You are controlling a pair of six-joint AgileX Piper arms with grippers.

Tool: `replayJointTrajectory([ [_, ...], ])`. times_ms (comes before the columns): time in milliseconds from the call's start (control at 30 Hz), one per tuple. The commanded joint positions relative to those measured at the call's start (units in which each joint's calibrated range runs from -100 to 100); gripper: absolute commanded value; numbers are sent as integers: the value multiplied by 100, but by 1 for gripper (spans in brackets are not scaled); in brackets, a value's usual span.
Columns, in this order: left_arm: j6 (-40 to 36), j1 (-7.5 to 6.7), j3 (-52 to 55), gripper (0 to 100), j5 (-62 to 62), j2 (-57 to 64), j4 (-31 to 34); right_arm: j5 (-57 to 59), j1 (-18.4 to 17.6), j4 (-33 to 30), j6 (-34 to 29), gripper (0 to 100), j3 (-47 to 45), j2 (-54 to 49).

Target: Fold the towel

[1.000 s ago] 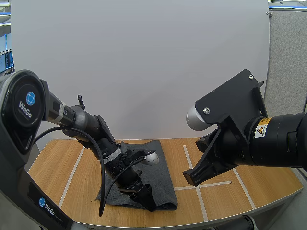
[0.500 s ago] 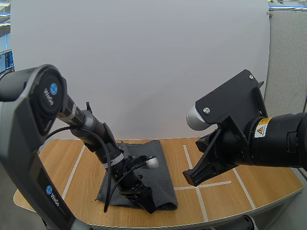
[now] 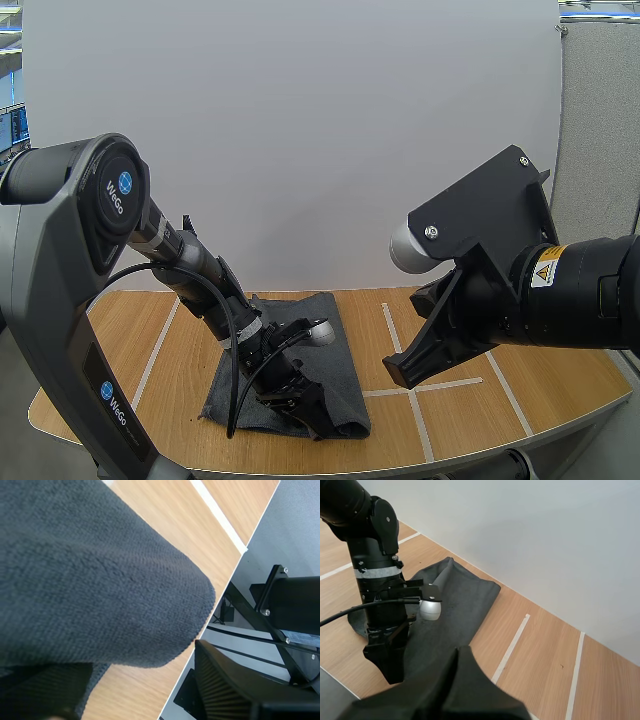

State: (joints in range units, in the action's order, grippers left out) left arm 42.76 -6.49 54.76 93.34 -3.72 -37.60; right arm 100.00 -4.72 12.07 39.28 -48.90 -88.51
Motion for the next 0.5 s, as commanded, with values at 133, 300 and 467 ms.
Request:
replayJointTrajectory([
  [133,53,-18,-59,86,-262,-11,-155,0,26,-38,-16,0,1,-401],
  [300,53,-18,-59,47,-131,-11,-181,0,26,-38,-16,0,1,-409],
  [467,53,-18,-59,6,6,-11,-215,0,26,-38,-16,0,1,-409],
])
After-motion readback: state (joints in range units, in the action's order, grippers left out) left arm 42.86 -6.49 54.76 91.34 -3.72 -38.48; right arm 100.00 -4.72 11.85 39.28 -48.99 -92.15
